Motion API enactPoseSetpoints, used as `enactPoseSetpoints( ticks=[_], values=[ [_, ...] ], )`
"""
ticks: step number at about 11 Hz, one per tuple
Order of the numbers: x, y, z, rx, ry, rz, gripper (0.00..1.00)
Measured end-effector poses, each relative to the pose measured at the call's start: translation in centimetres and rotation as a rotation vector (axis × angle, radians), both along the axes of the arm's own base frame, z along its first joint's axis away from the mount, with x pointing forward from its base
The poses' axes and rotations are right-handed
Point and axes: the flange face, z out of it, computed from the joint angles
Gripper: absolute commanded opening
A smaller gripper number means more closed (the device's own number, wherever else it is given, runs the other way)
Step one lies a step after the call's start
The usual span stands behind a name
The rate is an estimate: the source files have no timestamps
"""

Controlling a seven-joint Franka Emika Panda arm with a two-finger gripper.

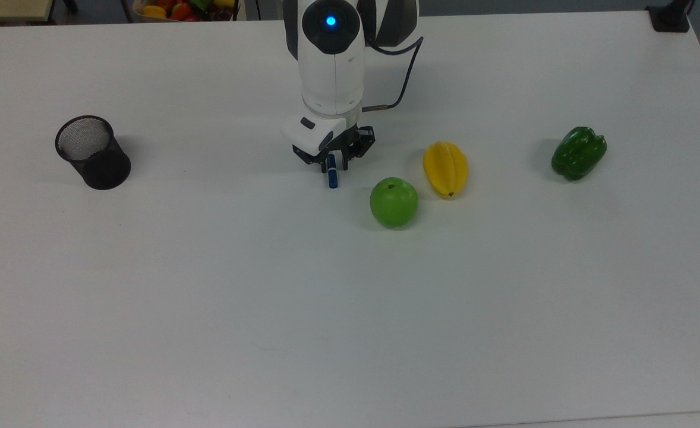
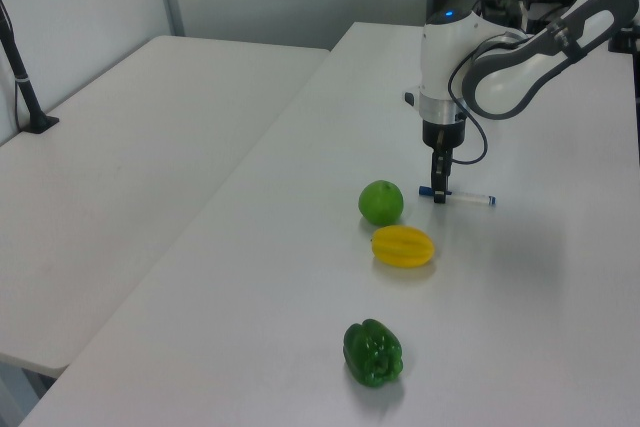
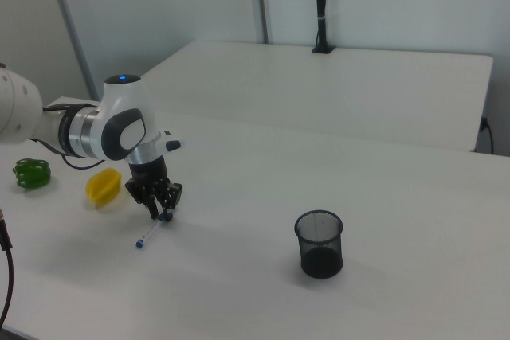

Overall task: Place marker
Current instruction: 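Close the gripper on the marker's middle, then lift the held marker up off the table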

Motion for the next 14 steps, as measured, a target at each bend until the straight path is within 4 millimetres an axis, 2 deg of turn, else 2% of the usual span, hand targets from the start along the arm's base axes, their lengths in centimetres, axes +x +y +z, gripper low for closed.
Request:
enactPoseSetpoints(
  ticks=[1,6,8,10,14],
  values=[
    [0.0,0.0,-0.1,-0.005,-0.001,0.004,0.00],
    [0.1,-0.1,0.3,-0.007,-0.008,0.006,0.00],
    [0.1,-0.3,1.8,-0.004,-0.023,0.002,0.00],
    [-0.5,-1.1,5.5,-0.008,-0.016,-0.012,0.00],
    [-2.9,-3.6,17.1,0.016,-0.023,-0.067,0.00]
  ],
)
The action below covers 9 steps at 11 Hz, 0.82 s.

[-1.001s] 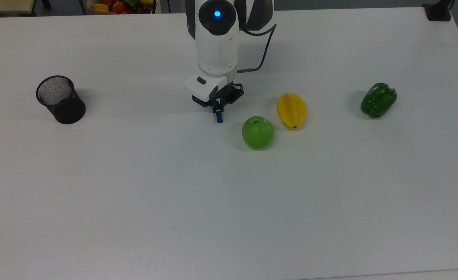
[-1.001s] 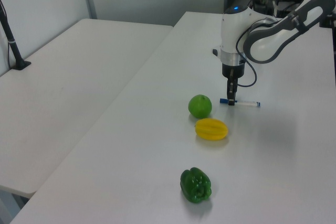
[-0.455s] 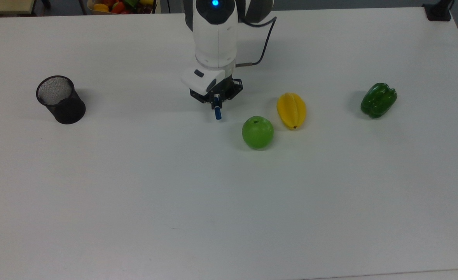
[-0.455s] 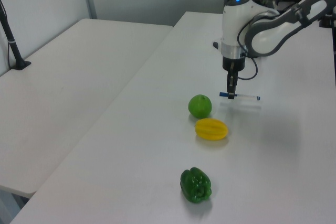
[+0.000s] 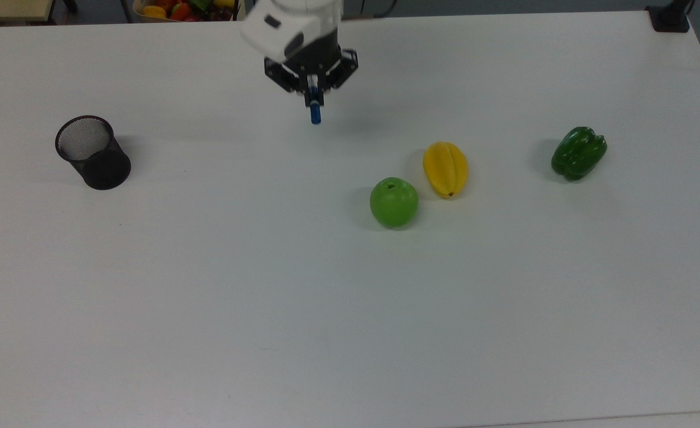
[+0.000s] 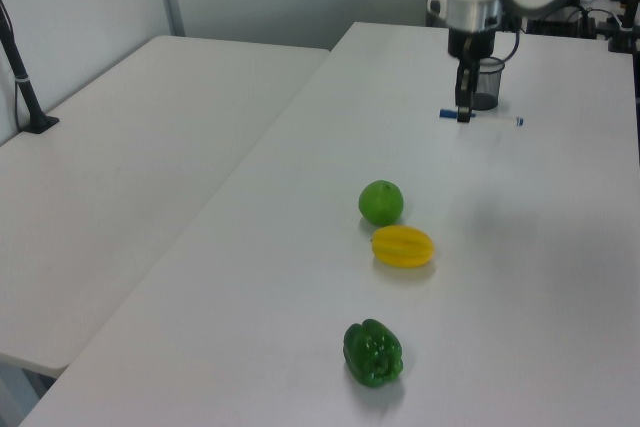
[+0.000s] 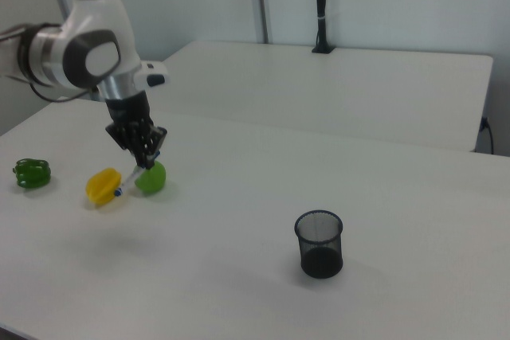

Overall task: Place marker
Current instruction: 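Lift the held marker up off the table, then carry the marker over to the black mesh pen cup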

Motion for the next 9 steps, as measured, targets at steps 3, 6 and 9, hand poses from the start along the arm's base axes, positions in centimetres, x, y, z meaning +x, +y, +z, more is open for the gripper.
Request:
enactPoseSetpoints(
  ticks=[3,6,9],
  values=[
    [-2.2,-2.1,7.1,0.063,-0.018,-0.044,0.00],
    [-4.2,-6.8,12.4,0.131,-0.023,-0.061,0.00],
    [-5.3,-13.1,14.8,0.161,-0.072,-0.072,0.00]
  ],
)
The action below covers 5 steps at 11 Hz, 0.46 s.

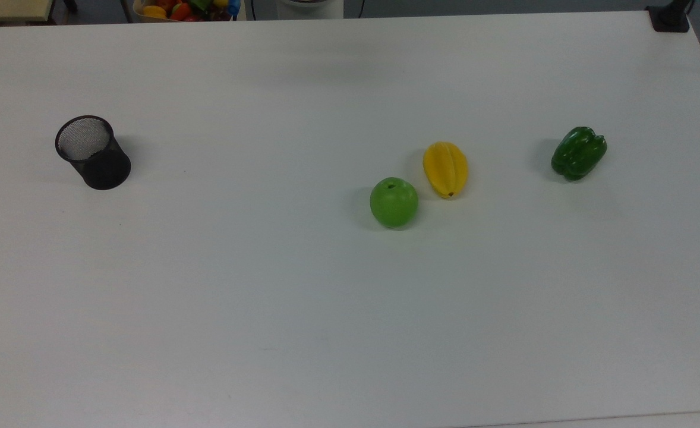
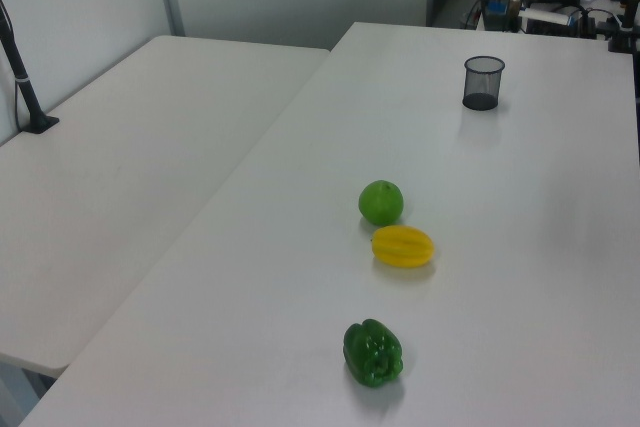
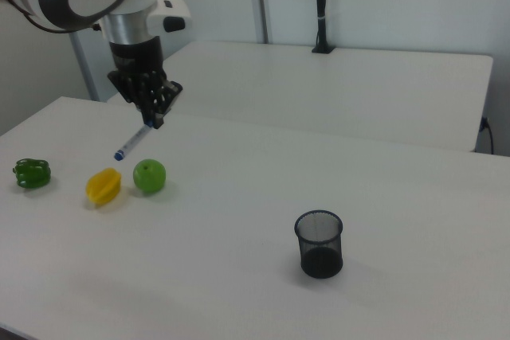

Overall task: Place marker
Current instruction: 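Carry the marker over to the black mesh pen cup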

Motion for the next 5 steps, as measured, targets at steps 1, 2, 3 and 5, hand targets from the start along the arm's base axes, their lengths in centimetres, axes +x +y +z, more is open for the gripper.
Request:
enactPoseSetpoints(
  ticks=[1,2,3,5],
  values=[
    [-0.1,-2.4,0.2,0.000,-0.018,-0.006,0.00],
    [0.0,-4.4,0.5,-0.005,-0.056,-0.022,0.00],
    [0.4,-6.2,0.6,-0.015,-0.103,-0.048,0.00],
    [1.7,-9.8,-0.3,-0.049,-0.190,-0.100,0.00]
  ],
)
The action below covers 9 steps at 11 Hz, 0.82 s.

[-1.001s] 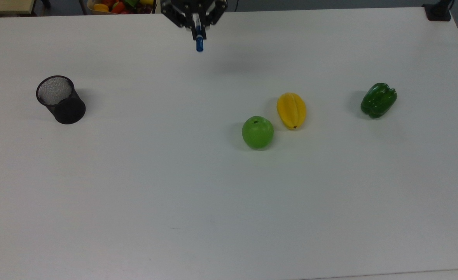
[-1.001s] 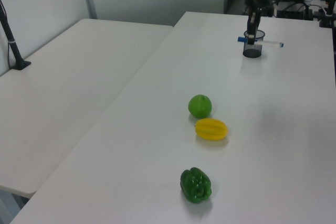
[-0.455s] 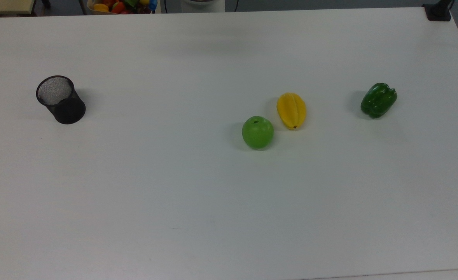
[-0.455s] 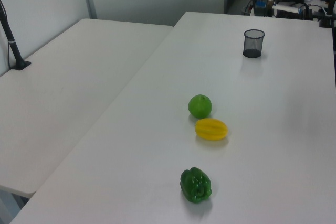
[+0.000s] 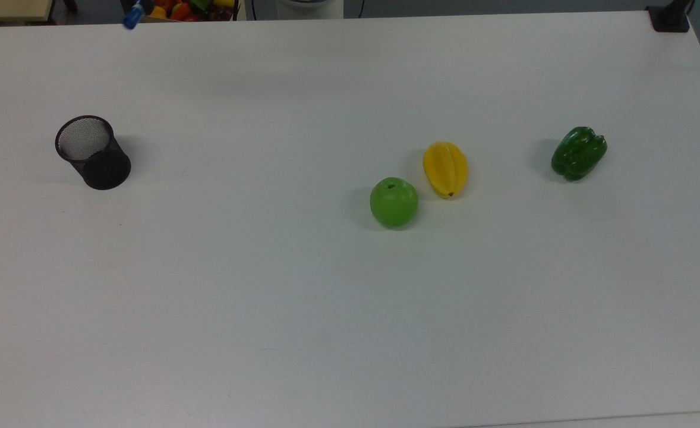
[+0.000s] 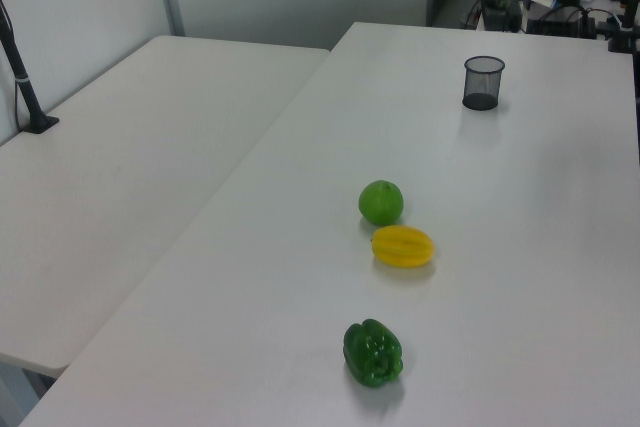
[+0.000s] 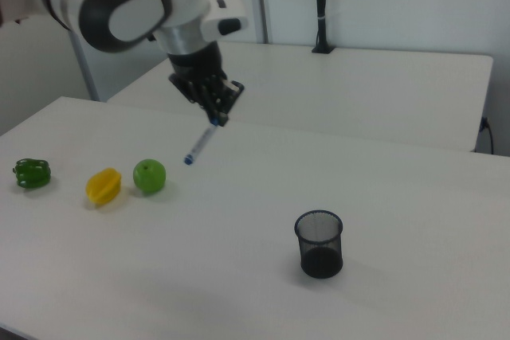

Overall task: Place marker
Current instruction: 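Carry the marker over to the black mesh pen cup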

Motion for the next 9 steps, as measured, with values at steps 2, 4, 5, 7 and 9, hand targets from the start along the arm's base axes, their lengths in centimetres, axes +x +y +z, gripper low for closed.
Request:
enactPoseSetpoints(
  ticks=[2,4,5,7,9],
  values=[
    [1.8,-2.3,-2.4,-0.040,-0.065,-0.056,0.00],
    [3.3,-4.7,-5.0,-0.086,-0.113,-0.111,0.00],
    [4.0,-6.0,-6.5,-0.115,-0.144,-0.140,0.00],
    [5.1,-8.0,-9.4,-0.173,-0.204,-0.183,0.00],
    [5.6,-9.1,-11.7,-0.208,-0.231,-0.206,0.00]
  ],
)
